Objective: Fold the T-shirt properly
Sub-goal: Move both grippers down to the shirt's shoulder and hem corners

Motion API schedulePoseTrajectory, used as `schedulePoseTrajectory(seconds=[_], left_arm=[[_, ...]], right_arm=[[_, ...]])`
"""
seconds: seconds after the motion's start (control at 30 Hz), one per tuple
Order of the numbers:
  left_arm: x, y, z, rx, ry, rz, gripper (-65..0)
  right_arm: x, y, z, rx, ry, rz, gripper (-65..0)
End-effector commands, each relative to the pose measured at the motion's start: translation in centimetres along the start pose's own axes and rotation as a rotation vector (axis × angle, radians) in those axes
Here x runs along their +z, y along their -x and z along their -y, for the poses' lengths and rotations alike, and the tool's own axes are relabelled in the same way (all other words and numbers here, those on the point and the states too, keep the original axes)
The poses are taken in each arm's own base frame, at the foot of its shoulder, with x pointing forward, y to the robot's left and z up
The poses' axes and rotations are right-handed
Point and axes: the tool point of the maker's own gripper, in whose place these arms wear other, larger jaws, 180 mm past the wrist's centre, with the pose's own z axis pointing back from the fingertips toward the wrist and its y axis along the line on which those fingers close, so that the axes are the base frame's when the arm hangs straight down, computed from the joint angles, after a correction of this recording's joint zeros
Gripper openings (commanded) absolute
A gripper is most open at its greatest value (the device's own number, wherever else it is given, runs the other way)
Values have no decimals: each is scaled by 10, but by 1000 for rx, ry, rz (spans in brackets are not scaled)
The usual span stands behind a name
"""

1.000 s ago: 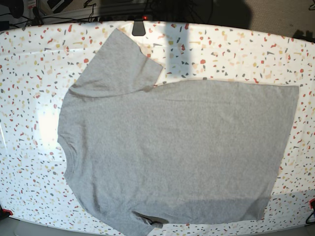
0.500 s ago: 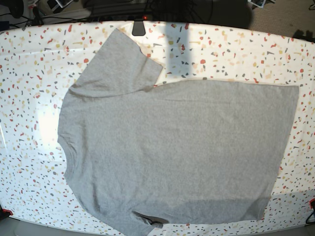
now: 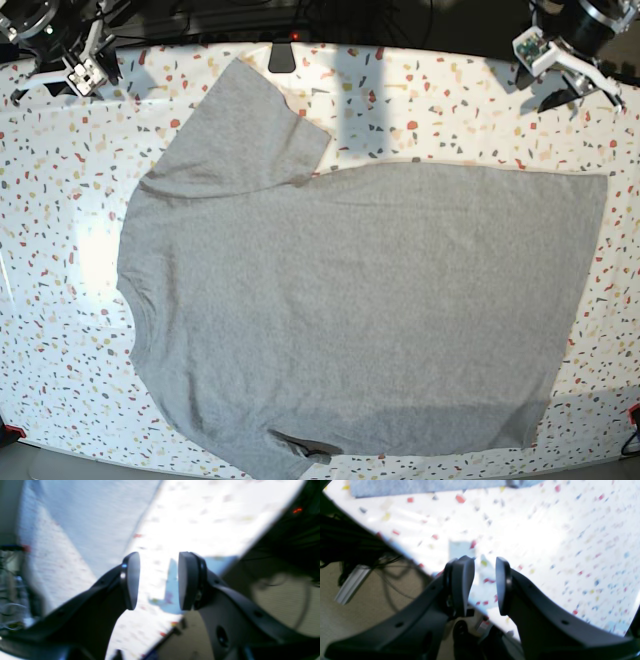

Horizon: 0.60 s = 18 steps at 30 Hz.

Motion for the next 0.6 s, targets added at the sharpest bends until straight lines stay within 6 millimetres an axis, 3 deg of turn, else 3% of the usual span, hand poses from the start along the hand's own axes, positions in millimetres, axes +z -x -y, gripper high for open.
schedulePoseTrajectory(seconds=[0.0, 0.17, 0.43, 0.57], left_arm=[[-1, -2, -11, -30, -24, 15, -405], [-23, 20, -41, -83, -53, 0, -405], [-56, 85, -98, -110, -84, -79, -405], [-76, 99, -103, -89, -62, -98, -405]], right_arm=[[2, -9, 6, 22, 13, 29, -457], [-1, -15, 13, 25, 33, 45, -457], [-1, -12, 13, 22, 34, 29, -457], [-1, -8, 11, 4, 38, 13, -457]])
